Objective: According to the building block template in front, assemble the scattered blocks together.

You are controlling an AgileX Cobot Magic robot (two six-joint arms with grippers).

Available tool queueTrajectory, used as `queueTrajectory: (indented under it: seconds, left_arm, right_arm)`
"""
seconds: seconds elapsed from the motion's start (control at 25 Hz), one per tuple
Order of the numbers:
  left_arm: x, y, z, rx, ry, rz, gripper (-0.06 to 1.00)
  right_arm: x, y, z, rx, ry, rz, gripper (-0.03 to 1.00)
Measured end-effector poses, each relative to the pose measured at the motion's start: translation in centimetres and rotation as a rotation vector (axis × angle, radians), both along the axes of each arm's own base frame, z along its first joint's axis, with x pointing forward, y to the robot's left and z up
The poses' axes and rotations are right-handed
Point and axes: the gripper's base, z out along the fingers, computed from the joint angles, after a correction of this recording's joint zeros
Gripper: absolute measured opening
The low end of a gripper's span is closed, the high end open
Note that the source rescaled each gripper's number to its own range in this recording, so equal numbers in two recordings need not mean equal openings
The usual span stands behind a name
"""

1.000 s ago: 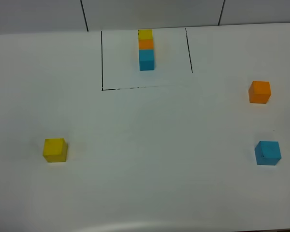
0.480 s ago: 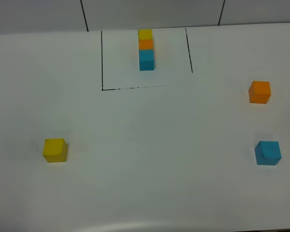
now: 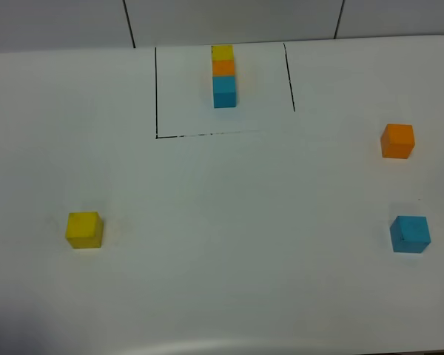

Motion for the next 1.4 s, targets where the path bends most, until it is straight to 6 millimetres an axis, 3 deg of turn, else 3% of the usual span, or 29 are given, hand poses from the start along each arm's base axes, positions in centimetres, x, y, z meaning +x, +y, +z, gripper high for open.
queueTrajectory:
  seconds: [0.28, 0.52, 0.84, 1.4]
  left_arm:
    - [6.9, -0.1, 2.0, -0.020, 0.216, -0.001, 1.00]
    - [12.3, -0.7, 2.3, -0.083, 0.329, -0.036, 1.00]
    - [18.0, -1.1, -2.5, -0.048, 0.560, -0.040, 1.00]
    - [23.8, -7.5, -10.2, 0.118, 0.780, 0.007, 0.97]
  right_arm:
    - [0.0, 0.0, 0.0, 0.000, 0.000, 0.000, 0.70]
    - [0.0, 0.0, 0.0, 0.000, 0.000, 0.000, 0.70]
    - [0.0, 0.0, 0.0, 0.000, 0.000, 0.000, 0.70]
    - [0.0, 0.0, 0.0, 0.000, 0.000, 0.000, 0.70]
